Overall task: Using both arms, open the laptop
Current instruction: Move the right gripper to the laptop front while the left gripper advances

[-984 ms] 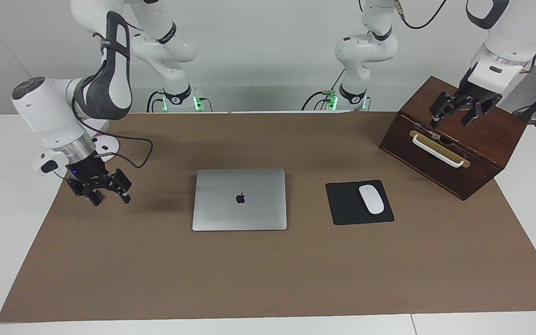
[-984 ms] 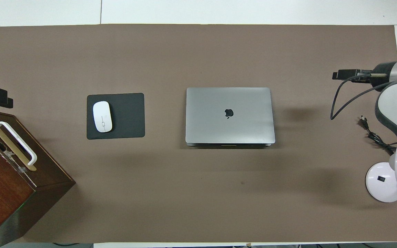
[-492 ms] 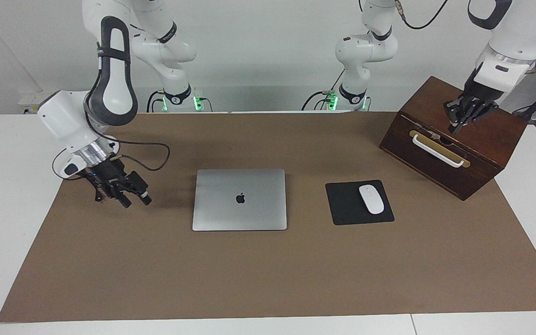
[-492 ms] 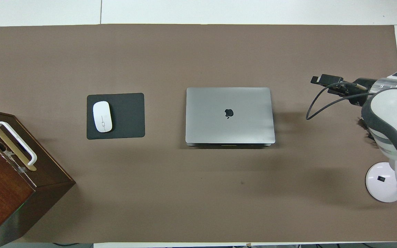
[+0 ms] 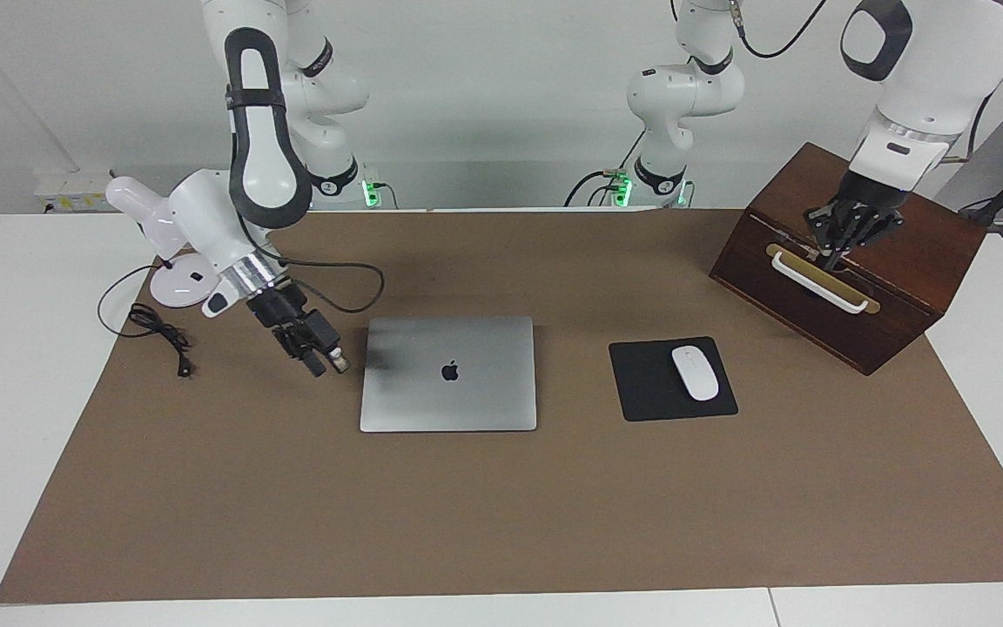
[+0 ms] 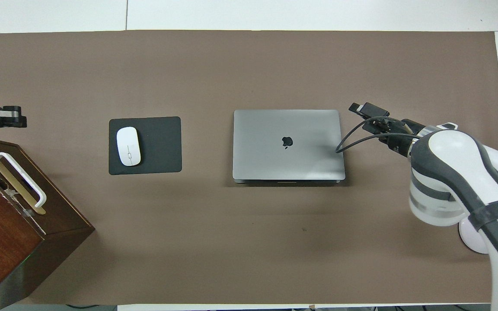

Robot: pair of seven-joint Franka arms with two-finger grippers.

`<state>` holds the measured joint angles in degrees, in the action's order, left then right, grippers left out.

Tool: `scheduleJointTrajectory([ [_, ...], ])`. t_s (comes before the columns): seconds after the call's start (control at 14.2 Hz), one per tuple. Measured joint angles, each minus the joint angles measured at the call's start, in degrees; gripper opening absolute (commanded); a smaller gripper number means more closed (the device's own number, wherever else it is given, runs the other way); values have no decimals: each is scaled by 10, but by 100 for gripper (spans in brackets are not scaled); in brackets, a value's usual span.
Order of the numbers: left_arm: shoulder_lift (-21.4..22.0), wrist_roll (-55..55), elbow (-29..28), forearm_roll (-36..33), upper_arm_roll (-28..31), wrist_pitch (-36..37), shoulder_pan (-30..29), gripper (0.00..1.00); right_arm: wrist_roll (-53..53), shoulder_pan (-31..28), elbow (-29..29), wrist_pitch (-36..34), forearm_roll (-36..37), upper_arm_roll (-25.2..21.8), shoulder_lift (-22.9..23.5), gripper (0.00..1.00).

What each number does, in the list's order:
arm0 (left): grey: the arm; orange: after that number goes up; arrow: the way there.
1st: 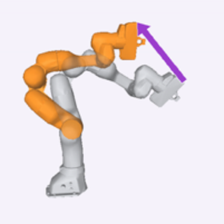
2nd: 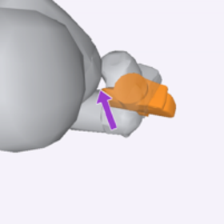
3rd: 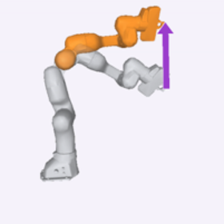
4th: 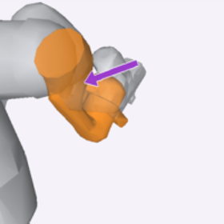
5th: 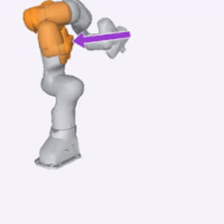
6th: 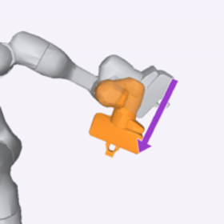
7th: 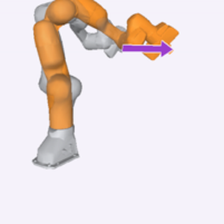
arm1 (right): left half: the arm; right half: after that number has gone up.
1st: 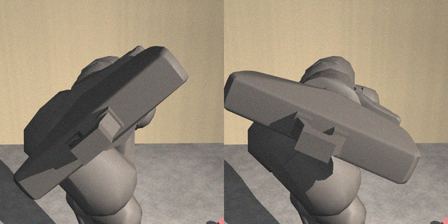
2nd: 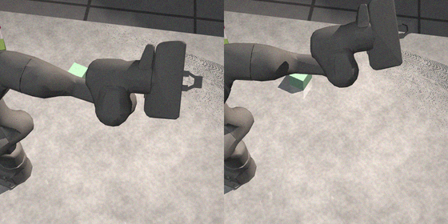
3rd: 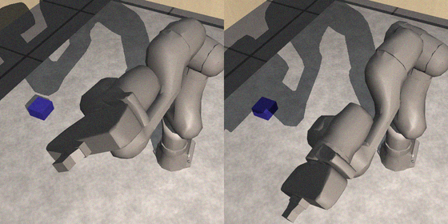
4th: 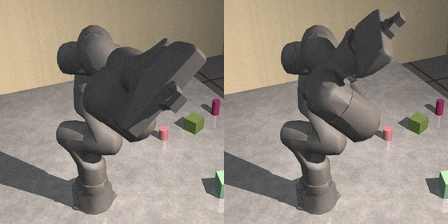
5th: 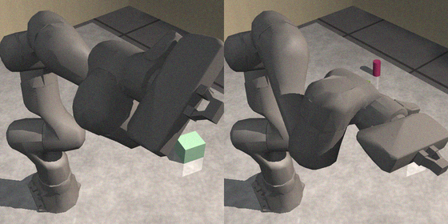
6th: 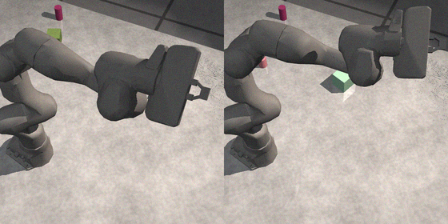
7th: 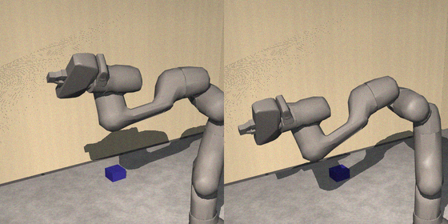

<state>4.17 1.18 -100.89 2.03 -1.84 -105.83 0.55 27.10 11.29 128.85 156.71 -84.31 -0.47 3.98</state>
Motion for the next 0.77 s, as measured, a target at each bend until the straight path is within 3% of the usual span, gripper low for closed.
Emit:
scheduleJointTrajectory([
  [0.21, 37, 0, -92, 10, -2, -90, 30, 0, 8, 85, 6, 86, -93, 1, -3, 96],
  [0.35, 64, 0, -155, 12, -2, -150, 52, 0, 8, 118, 8, 117, -115, 2, -3, 96],
  [0.77, 141, -8, -325, 14, -2, -303, 125, 0, 11, 117, 15, 125, -179, -2, -4, 96],
])
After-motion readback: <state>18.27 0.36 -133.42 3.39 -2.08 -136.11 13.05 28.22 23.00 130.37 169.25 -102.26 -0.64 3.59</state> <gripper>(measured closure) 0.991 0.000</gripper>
